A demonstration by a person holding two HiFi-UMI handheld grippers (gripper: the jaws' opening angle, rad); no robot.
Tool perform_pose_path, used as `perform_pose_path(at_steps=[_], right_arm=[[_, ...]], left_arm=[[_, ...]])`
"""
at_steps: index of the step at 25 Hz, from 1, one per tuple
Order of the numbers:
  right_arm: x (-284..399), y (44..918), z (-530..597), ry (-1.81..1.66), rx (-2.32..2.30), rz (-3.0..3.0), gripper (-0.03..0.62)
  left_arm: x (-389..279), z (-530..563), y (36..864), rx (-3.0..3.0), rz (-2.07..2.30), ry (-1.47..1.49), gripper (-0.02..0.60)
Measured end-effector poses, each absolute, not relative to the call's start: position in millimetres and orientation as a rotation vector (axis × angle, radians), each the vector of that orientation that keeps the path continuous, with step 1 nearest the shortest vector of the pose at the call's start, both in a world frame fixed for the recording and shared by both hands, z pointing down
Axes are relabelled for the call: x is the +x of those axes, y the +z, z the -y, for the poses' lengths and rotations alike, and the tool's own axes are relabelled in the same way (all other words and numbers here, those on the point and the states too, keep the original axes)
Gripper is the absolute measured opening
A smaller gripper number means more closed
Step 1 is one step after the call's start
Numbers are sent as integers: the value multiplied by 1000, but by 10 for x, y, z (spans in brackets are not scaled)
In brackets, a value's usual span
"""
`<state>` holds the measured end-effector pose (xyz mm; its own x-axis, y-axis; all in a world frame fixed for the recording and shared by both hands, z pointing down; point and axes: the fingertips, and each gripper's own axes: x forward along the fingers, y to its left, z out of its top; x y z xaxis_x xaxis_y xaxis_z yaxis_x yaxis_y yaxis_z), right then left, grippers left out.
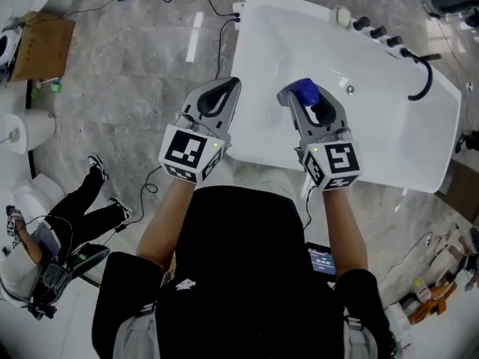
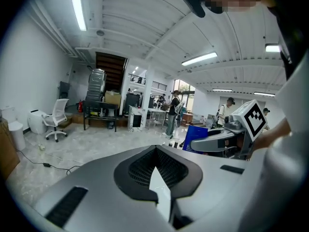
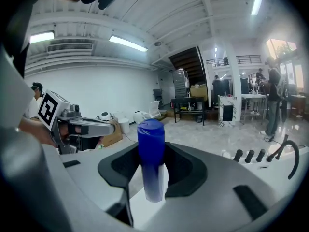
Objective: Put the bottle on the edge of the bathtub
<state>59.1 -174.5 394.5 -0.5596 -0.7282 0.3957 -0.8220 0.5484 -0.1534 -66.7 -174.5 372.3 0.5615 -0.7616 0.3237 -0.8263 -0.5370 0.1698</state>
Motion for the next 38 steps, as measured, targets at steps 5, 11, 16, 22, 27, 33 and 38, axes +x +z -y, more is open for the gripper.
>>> perform_pose_path(at_steps=[5,11,16,22,27,33,38], right_arm=[[580,4321,2136,519,1310,2455,158],[663,4850,2587,547,1320,2396,158],[696,5226,2812,568,1314,2358,158],[667,5667,3058,587,1300,2337,158],[636,6014,3206,584,1282,2336,158],[644,6379,3368,581,1275,2315,158],[645,6492,3633,531,1297,2334,158]], left_arm=[[-524,2130,4108,2497,1224,334,11],[-401,2527,4640,2476,1156,362,11],[-382,2753,5056,2462,1129,390,11],[-344,2977,5474,2461,1124,405,11],[-296,3041,5839,2442,1127,422,11],[-293,3154,6157,2432,1141,434,11],[-265,3331,6316,2428,1148,438,11]])
